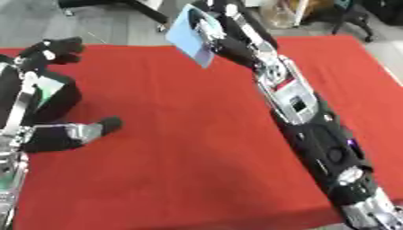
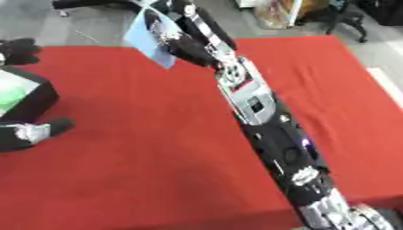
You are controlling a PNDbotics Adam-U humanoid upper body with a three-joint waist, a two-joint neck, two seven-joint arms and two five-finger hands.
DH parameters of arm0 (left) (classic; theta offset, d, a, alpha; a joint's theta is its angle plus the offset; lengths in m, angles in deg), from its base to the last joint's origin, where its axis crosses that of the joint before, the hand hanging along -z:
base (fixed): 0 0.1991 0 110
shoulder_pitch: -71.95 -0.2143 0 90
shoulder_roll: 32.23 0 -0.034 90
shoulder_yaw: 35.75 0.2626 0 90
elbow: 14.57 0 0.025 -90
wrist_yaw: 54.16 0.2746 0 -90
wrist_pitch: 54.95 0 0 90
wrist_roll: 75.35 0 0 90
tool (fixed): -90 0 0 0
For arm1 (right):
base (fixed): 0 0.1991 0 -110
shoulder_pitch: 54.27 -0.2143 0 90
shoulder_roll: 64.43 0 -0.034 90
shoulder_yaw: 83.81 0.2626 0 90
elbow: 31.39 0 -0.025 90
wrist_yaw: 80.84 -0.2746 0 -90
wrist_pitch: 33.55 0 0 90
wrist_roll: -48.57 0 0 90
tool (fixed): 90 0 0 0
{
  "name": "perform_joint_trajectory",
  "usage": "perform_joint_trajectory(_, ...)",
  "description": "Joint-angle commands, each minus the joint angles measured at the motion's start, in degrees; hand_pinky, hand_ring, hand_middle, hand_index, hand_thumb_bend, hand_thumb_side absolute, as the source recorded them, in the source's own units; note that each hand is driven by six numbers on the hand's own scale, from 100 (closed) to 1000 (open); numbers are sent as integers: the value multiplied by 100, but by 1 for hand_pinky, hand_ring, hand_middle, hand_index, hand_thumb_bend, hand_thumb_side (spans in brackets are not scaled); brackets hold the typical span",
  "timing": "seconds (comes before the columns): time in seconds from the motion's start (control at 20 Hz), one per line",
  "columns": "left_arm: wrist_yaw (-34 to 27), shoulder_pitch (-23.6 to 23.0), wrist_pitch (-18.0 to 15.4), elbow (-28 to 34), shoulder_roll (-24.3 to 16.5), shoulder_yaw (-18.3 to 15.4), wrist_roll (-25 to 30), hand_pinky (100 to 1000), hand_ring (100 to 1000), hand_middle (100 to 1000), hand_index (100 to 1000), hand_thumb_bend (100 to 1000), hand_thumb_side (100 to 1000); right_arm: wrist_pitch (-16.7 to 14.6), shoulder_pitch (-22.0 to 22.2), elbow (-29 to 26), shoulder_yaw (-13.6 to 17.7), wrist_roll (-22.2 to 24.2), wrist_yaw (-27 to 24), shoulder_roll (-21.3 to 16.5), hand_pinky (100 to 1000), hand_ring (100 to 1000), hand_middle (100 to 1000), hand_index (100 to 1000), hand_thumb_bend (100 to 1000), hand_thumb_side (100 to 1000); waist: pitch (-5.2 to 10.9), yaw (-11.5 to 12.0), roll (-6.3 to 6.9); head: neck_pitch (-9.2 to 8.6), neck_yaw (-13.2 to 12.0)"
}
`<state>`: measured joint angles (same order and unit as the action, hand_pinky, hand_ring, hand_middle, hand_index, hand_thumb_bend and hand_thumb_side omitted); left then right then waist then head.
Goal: Pick up the objects with one hand, pass them to the other hand, and then place them into the box on the other side of the table.
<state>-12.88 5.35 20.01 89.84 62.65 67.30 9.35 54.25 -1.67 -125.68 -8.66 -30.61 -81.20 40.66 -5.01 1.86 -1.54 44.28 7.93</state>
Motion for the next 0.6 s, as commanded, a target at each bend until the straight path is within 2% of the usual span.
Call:
perform_joint_trajectory(0.05,149,203,-185,-115,30,160,-345,743,697,725,889,952,588,237,4,-329,-82,248,-304,191,651,227,345,392,100,654,49,-21,-4,-16,4)
perform_joint_trajectory(0.25,169,357,-295,-374,214,326,-576,739,694,721,890,958,583,495,150,-516,-243,398,-594,344,655,231,345,391,100,660,40,-66,-48,-16,117)
perform_joint_trajectory(0.6,310,489,-334,-706,476,569,-739,742,698,726,892,932,576,674,211,-753,-508,656,-852,215,667,230,344,391,100,659,42,-76,-65,-16,206)
